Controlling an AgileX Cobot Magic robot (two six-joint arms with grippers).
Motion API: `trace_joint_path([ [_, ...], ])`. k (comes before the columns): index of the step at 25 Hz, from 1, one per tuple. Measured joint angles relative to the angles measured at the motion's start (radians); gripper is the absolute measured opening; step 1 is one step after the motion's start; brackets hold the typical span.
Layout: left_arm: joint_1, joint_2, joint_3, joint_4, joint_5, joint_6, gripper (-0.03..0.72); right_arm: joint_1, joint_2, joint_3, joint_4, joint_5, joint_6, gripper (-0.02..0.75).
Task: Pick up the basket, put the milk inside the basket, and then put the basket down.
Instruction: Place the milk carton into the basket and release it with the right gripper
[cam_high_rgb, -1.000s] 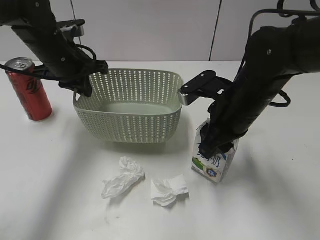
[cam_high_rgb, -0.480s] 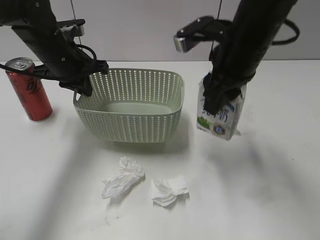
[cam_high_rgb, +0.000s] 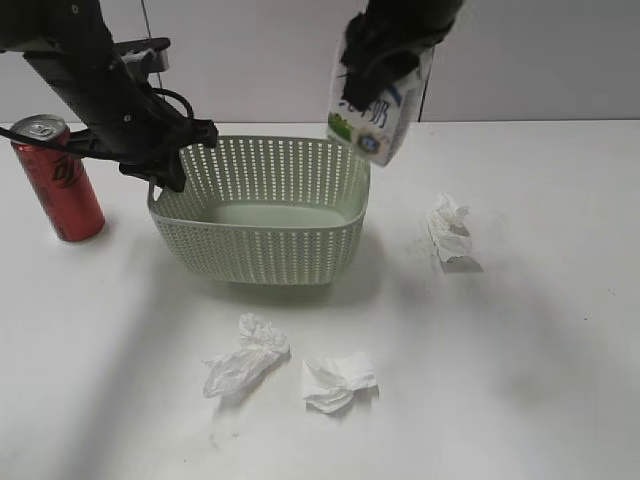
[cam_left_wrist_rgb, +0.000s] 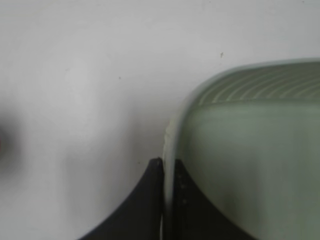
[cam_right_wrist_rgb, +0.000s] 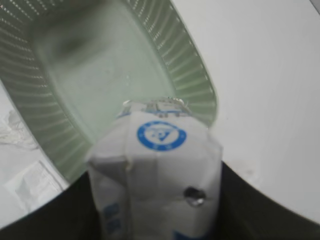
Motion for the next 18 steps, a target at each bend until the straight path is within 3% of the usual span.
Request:
trace_joint_path([
  [7, 0.000, 0.000, 0.000, -0.006, 0.000, 0.000, 0.000, 0.049, 0.199, -0.101, 0.001, -0.054, -0.026, 0.321],
  [16, 0.000, 0.000, 0.000, -0.010, -0.008, 0.000, 0.000, 0.050, 0.335, -0.108, 0.009, -0.123, -0.032, 0.323],
  [18, 0.000, 0.000, 0.000, -0.008, -0.008, 0.000, 0.000, 0.050, 0.335, -0.113, 0.014, -0.124, -0.032, 0.360],
])
